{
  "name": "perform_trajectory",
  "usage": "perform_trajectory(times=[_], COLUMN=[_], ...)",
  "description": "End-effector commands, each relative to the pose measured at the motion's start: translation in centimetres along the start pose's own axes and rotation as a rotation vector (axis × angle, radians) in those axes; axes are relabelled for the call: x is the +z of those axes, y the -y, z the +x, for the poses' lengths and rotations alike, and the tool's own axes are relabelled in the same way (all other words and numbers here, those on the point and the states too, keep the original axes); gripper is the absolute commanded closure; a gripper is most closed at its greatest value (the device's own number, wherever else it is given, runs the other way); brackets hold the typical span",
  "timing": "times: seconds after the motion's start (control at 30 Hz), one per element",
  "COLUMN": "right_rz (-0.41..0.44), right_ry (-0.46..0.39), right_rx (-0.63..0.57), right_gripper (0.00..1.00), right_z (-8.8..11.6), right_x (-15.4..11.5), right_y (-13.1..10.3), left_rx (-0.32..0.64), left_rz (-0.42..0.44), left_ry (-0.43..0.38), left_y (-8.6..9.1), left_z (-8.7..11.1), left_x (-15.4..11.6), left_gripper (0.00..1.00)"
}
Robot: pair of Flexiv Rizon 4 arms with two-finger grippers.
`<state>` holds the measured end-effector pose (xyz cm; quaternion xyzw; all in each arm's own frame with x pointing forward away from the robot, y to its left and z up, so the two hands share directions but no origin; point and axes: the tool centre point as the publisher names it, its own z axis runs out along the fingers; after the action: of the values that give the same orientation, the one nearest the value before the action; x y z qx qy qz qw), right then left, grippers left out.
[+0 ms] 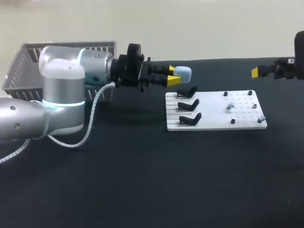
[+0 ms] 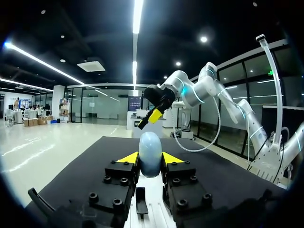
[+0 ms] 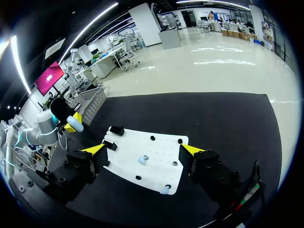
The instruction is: Pick up each earbud case from the left stands, insert the matching earbuds, close the lid, and place the case in the box.
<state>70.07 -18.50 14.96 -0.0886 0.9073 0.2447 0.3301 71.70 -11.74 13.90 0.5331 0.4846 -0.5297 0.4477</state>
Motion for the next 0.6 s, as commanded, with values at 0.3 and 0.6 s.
perform_trajectory(times=[0.3, 0.6], right_rz=[0.001, 0.001], right_ry=[0.000, 0.000], right_rx=[-0.001, -0.001], right_gripper=[0.00, 0.00], right_z=[0.02, 0.02], right_x=[-0.04, -0.04], right_y=[0.00, 0.00], left_rx=[0.006, 0.019], left_rz=[-0.012, -0.002], left_ry=[0.017, 0.018], left_y=[0.46, 0.61], left_z=[0.16, 0.04], left_x=[-0.11, -0.06], left_gripper=[1.00, 1.00])
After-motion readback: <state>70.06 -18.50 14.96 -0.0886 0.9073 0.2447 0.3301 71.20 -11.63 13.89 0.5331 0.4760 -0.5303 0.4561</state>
